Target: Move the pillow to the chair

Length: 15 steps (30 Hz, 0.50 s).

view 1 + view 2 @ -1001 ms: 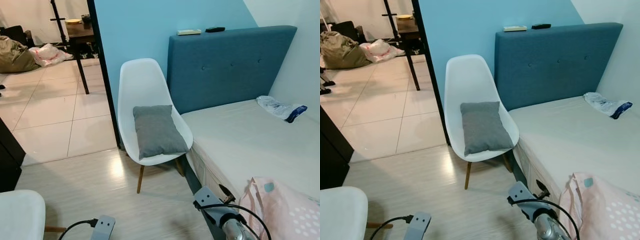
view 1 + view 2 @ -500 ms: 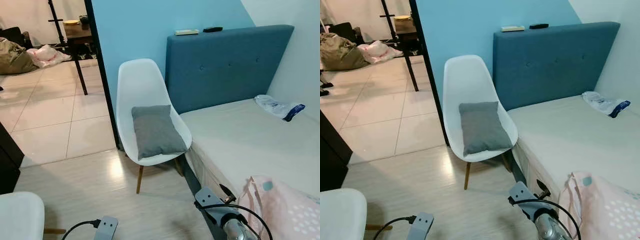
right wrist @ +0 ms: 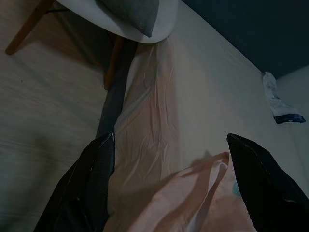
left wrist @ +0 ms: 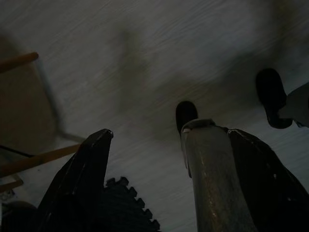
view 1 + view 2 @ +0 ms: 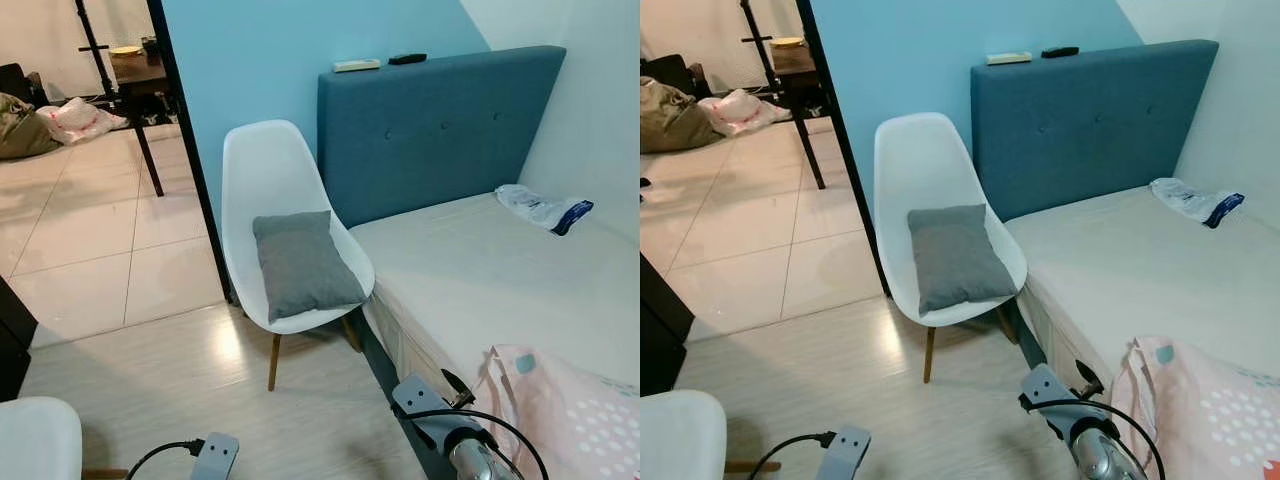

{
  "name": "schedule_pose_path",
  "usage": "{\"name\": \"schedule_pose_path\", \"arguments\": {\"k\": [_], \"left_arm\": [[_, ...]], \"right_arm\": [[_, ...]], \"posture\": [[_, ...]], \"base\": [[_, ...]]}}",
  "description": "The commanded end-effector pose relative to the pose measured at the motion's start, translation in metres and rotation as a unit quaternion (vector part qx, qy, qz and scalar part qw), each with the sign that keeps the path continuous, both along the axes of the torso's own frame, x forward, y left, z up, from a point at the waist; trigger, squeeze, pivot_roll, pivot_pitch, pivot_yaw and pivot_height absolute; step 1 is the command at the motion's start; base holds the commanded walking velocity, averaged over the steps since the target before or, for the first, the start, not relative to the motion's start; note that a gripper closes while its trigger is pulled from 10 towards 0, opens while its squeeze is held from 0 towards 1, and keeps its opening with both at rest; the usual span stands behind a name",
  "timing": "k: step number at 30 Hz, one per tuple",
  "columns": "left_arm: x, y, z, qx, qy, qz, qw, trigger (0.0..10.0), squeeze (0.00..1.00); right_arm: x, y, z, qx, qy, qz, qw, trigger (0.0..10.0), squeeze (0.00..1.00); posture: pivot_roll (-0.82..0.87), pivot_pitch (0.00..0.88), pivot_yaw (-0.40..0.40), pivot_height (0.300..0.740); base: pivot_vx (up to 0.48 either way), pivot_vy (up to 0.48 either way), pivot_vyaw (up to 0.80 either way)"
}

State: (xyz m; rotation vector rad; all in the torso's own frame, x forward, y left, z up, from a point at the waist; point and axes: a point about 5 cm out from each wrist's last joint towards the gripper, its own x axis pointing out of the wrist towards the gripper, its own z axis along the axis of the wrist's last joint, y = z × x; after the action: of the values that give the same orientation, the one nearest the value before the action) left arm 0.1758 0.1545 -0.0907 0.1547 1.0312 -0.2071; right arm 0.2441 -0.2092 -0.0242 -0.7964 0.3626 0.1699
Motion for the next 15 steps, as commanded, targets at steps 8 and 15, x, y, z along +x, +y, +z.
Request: {"name": "schedule_pose_path", "arguments": {"k": [8,15], "left_arm": [[-0.0018,0.0029,-0.0008,0.004,0.006,-0.002,1.000,10.0,0.00],[-0.0021,0.0049,-0.0008,0.006,0.007,0.001,1.000,10.0,0.00]], "right_arm": [[-0.0020,0.0038,-0.0015,0.008,-0.005,-0.003,1.000,10.0,0.00],[-0.0025,0.0039,-0.0015,0.009,-0.007,-0.002,1.000,10.0,0.00]], "posture": [[-0.08,0.000,0.015,0.740],[-0.09,0.000,0.021,0.740]], "base": [[0.000,0.000,0.00],[0.000,0.000,0.00]]}}
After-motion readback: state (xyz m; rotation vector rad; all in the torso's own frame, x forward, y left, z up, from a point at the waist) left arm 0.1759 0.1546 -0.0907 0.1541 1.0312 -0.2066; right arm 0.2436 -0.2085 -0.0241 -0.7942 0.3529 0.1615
